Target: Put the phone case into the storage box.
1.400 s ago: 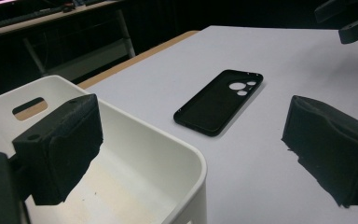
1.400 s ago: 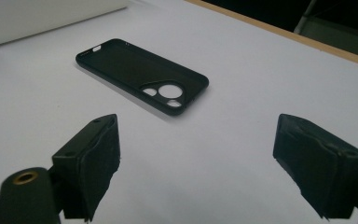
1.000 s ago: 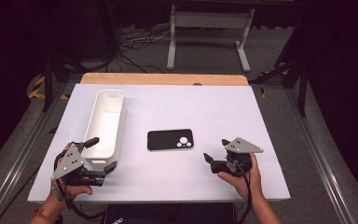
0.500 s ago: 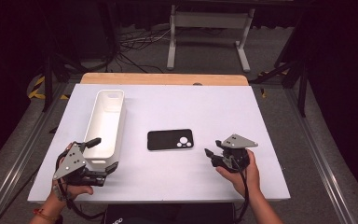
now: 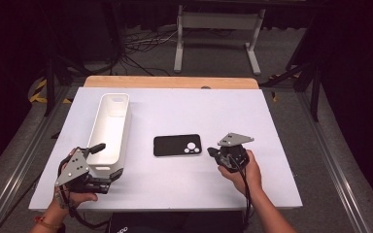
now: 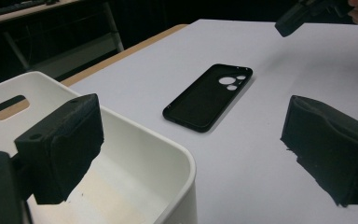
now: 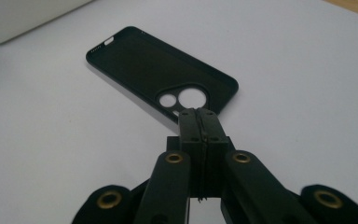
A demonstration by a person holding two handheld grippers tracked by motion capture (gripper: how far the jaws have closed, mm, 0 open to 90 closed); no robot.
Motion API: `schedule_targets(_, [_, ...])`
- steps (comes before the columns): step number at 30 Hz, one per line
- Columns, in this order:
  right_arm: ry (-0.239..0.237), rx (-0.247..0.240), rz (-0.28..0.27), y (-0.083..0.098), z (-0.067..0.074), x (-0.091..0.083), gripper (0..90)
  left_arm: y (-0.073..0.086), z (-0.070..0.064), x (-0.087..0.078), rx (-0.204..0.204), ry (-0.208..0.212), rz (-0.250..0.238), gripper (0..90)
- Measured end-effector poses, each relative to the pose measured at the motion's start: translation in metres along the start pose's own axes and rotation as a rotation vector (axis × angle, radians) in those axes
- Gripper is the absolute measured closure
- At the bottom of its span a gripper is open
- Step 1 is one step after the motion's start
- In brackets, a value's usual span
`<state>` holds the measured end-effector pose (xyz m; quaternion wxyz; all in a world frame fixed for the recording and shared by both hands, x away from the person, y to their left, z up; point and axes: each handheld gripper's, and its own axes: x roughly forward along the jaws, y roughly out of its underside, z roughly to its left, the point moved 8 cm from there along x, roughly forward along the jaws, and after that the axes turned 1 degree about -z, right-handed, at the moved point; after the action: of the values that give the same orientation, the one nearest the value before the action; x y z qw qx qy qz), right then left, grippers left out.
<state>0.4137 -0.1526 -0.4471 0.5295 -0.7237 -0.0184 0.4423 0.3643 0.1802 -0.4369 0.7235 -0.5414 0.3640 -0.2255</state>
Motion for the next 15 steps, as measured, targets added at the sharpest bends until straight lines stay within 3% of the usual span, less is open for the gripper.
schedule_targets(8, [-0.013,0.012,-0.069,-0.036,0.010,0.026,90.0,0.000,0.000,0.000,0.005,0.005,0.001,6.5])
schedule_targets(15, [-0.041,-0.028,-0.058,-0.059,0.024,0.062,90.0,0.002,-0.001,0.001,0.006,0.014,0.010,6.6])
